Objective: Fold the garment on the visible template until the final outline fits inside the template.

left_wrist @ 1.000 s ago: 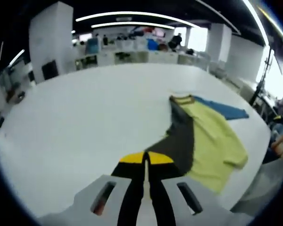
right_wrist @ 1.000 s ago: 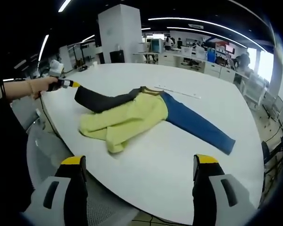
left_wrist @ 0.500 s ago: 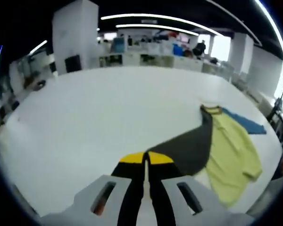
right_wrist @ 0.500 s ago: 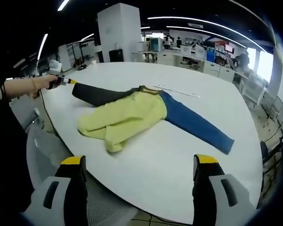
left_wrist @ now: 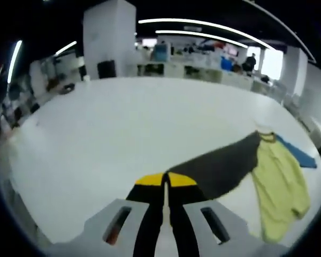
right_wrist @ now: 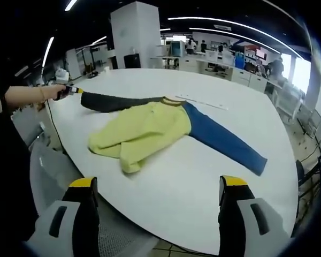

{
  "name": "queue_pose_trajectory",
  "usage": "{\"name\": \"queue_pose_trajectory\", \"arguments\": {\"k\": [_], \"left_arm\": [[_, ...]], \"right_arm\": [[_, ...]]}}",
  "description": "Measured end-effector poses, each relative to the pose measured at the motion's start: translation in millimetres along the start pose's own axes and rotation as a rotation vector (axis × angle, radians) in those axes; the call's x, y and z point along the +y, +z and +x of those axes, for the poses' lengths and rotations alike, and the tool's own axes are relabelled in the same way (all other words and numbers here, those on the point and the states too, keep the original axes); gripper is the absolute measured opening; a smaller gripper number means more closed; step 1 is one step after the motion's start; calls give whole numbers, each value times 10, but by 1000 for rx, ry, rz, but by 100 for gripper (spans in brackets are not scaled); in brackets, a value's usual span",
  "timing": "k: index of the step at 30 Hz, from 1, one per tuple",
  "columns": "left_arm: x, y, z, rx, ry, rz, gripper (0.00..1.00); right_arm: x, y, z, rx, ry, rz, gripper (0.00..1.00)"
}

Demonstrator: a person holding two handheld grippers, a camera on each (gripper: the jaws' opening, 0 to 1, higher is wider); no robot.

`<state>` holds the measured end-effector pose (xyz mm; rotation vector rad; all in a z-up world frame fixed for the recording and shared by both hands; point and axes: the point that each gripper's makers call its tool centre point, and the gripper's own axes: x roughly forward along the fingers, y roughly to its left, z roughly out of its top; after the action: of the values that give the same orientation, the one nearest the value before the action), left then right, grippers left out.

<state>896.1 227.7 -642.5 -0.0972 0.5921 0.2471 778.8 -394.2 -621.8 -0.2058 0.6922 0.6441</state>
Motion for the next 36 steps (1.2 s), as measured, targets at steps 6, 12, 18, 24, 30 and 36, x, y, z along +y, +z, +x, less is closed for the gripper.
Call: {"name": "queue_pose_trajectory", "arguments": {"k": [6, 12, 18, 24, 30, 36], "left_arm": [[189, -73, 202, 18, 15, 36, 0], [274, -144, 340, 31, 21, 28, 0], [338, -196, 441, 46, 21, 24, 0], [402, -298, 546, 76, 31, 34, 0], [446, -396, 637, 103, 33, 36, 0], [498, -480, 751, 132, 40, 28, 0]], "right_arm": [[14, 24, 27, 13, 3, -9, 94], [38, 70, 81, 25, 12, -22, 94], [46, 85, 132, 41, 15, -35, 94], [71, 74, 176, 51, 23, -32, 94], [65, 35, 228, 66, 25, -24, 94], [52, 26, 299, 79, 26, -19, 94]]}}
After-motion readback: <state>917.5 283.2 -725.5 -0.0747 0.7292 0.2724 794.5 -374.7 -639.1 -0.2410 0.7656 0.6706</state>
